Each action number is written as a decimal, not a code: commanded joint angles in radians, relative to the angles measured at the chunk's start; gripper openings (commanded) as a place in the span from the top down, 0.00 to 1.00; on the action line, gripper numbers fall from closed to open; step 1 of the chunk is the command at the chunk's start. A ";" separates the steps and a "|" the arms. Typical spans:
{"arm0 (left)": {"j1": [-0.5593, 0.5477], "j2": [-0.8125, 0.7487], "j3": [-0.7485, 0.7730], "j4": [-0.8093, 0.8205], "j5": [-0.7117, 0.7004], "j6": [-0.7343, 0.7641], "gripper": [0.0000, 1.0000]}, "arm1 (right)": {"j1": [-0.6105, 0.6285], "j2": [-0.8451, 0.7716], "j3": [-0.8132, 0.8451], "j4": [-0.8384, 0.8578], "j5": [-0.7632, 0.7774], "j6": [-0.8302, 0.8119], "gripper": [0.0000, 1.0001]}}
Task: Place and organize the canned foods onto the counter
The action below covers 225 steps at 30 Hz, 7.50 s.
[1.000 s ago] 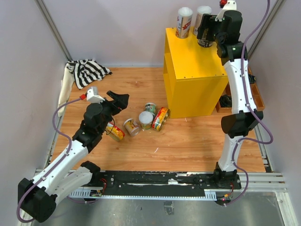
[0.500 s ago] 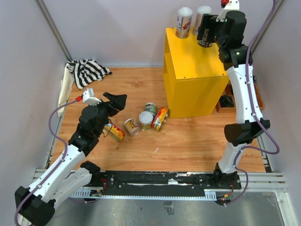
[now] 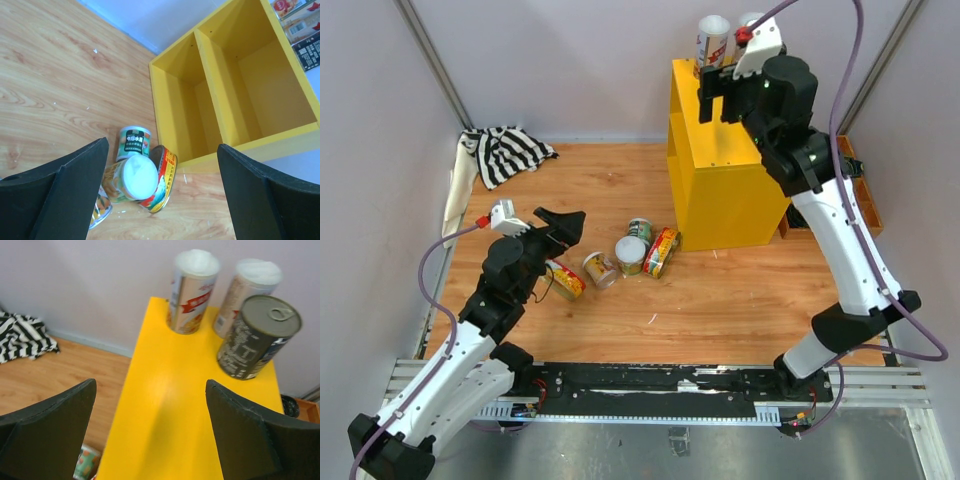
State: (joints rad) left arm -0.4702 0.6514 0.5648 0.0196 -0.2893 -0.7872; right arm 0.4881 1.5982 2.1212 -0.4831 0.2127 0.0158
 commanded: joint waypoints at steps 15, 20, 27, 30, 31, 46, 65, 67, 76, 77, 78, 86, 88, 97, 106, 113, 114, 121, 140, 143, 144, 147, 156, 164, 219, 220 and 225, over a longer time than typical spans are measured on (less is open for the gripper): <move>0.031 -0.050 -0.075 -0.054 -0.001 -0.004 0.02 | 0.506 -0.113 -0.429 -0.013 0.060 0.029 0.10; 0.048 -0.044 -0.077 -0.062 0.018 -0.009 0.02 | 0.518 -0.130 -0.592 0.051 -0.001 0.124 0.10; 0.064 -0.039 -0.083 -0.066 0.034 -0.008 0.02 | 0.524 -0.105 -0.737 0.128 -0.056 0.175 0.09; 0.071 -0.035 -0.083 -0.066 0.040 -0.014 0.02 | 0.525 -0.081 -0.769 0.146 -0.075 0.180 0.07; 0.072 -0.035 -0.084 -0.067 0.042 -0.017 0.02 | 0.525 -0.072 -0.773 0.148 -0.079 0.180 0.07; 0.081 -0.041 -0.105 -0.070 0.049 -0.043 0.02 | 0.484 0.089 -0.768 0.171 -0.100 0.192 0.02; 0.084 -0.013 -0.100 -0.062 0.050 -0.047 0.02 | 0.410 0.195 -0.763 0.186 -0.116 0.228 0.02; 0.084 -0.013 -0.100 -0.064 0.047 -0.048 0.02 | 0.404 0.206 -0.766 0.188 -0.128 0.230 0.02; 0.084 -0.021 -0.116 -0.064 0.043 -0.063 0.02 | 0.392 0.239 -0.762 0.215 -0.150 0.230 0.01; 0.085 -0.021 -0.118 -0.063 0.043 -0.064 0.02 | 0.391 0.243 -0.760 0.219 -0.151 0.229 0.00; 0.085 -0.021 -0.119 -0.063 0.043 -0.065 0.02 | 0.388 0.248 -0.758 0.220 -0.152 0.228 0.00; 0.084 -0.023 -0.121 -0.063 0.036 -0.065 0.02 | 0.384 0.282 -0.750 0.230 -0.165 0.224 0.04; 0.084 -0.022 -0.120 -0.065 0.035 -0.063 0.02 | 0.383 0.282 -0.754 0.240 -0.165 0.219 0.07; 0.084 -0.027 -0.112 -0.076 0.034 -0.059 0.02 | 0.384 0.258 -0.788 0.283 -0.204 0.193 0.40; 0.086 -0.050 -0.090 -0.107 0.020 -0.048 0.02 | 0.391 0.209 -0.809 0.299 -0.214 0.170 0.66; 0.085 -0.070 -0.076 -0.129 0.007 -0.045 0.02 | 0.408 0.152 -0.794 0.285 -0.201 0.140 0.72; 0.085 -0.072 -0.073 -0.130 0.007 -0.045 0.02 | 0.410 0.145 -0.788 0.281 -0.199 0.138 0.72; 0.086 -0.098 -0.077 -0.142 0.002 -0.056 0.02 | 0.422 0.112 -0.751 0.248 -0.195 0.124 0.77; 0.086 -0.170 -0.103 -0.182 -0.015 -0.085 0.02 | 0.465 0.004 -0.414 0.028 -0.150 0.004 0.79; 0.086 -0.169 -0.104 -0.182 -0.010 -0.088 0.02 | 0.465 0.010 -0.316 -0.025 -0.140 -0.023 0.79; 0.085 -0.170 -0.106 -0.181 -0.010 -0.090 0.02 | 0.465 0.014 -0.284 -0.039 -0.137 -0.033 0.79; 0.086 -0.168 -0.108 -0.181 -0.006 -0.093 0.02 | 0.464 0.033 -0.167 -0.081 -0.123 -0.053 0.79; 0.087 -0.170 -0.105 -0.187 -0.007 -0.092 0.02 | 0.420 0.119 0.149 -0.185 -0.077 -0.098 0.79; 0.087 -0.145 -0.091 -0.179 -0.004 -0.080 0.02 | 0.324 0.146 0.280 -0.189 -0.040 -0.082 0.79; 0.087 0.056 -0.074 -0.053 0.062 -0.052 0.02 | -0.077 0.266 0.393 -0.342 -0.066 0.075 0.47; 0.087 0.060 -0.074 -0.049 0.064 -0.052 0.02 | -0.079 0.270 0.393 -0.341 -0.069 0.075 0.45; 0.086 0.076 -0.082 -0.030 0.067 -0.056 0.02 | -0.089 0.280 0.380 -0.335 -0.074 0.073 0.35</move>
State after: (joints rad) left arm -0.3939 0.7185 0.4599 -0.0586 -0.2298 -0.8566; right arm 0.4183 1.8690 2.4767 -0.8642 0.1436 0.0795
